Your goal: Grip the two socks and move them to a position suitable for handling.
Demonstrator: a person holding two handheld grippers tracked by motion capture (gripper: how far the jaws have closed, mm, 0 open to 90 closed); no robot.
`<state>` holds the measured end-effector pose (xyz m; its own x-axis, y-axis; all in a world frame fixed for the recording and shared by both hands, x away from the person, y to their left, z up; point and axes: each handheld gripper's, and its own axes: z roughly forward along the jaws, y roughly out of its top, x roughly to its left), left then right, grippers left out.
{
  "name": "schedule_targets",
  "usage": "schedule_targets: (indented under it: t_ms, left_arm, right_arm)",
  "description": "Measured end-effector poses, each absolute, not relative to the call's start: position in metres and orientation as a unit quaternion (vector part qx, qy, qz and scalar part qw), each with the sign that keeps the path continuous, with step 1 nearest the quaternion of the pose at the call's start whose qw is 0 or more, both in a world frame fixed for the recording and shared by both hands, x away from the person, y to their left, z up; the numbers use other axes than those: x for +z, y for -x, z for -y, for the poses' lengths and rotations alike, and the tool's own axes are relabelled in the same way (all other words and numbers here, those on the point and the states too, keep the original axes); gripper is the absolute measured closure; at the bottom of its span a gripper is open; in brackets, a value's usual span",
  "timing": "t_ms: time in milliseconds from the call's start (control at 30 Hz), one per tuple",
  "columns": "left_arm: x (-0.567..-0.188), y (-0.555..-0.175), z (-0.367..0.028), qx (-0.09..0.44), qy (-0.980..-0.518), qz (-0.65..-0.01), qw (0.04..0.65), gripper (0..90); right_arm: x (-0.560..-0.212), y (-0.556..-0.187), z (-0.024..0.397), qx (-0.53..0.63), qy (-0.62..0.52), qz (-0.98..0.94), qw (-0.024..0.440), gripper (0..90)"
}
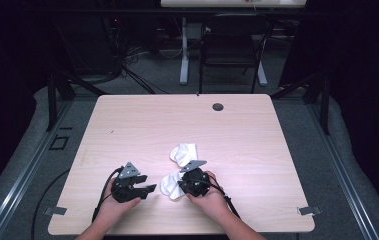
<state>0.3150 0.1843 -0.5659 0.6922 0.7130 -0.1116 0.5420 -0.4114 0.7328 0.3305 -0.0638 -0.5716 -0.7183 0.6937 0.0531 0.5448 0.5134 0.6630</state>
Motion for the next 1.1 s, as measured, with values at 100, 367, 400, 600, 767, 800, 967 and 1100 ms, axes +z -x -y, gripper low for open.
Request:
schedule_targets:
  t_ms: [100, 367, 400, 600, 767, 800, 967, 1100]
  left_arm:
    - [-0.566, -0.314, -0.184, 0.110, -0.834, -0.376, 0.390, 47.2]
    - [-0.565, -0.312, -0.184, 0.113, -0.833, -0.373, 0.392, 47.2]
    - [-0.566, -0.312, -0.183, 0.113, -0.834, -0.372, 0.392, 47.2]
    - [-0.566, -0.309, -0.178, 0.111, -0.835, -0.368, 0.393, 47.3]
    - [-0.567, -0.306, -0.175, 0.109, -0.839, -0.359, 0.393, 49.9]
    - [-0.567, -0.306, -0.174, 0.108, -0.840, -0.358, 0.393, 50.2]
    - [-0.568, -0.304, -0.171, 0.104, -0.842, -0.354, 0.392, 52.8]
    - [-0.569, -0.304, -0.170, 0.103, -0.844, -0.353, 0.391, 53.9]
  right_arm:
    - [-0.571, -0.328, 0.065, 0.332, -0.351, -0.869, 0.110, 76.6]
    - [-0.571, -0.318, 0.071, 0.333, -0.345, -0.871, 0.106, 76.6]
    - [-0.571, -0.316, 0.072, 0.334, -0.344, -0.871, 0.106, 76.6]
    - [-0.570, -0.306, 0.075, 0.331, -0.338, -0.875, 0.102, 76.6]
    - [-0.570, -0.300, 0.077, 0.331, -0.331, -0.878, 0.099, 76.6]
    - [-0.570, -0.299, 0.078, 0.330, -0.330, -0.879, 0.100, 76.6]
    - [-0.568, -0.298, 0.079, 0.337, -0.337, -0.874, 0.096, 70.9]
    - [-0.560, -0.298, 0.077, 0.354, -0.343, -0.865, 0.095, 68.1]
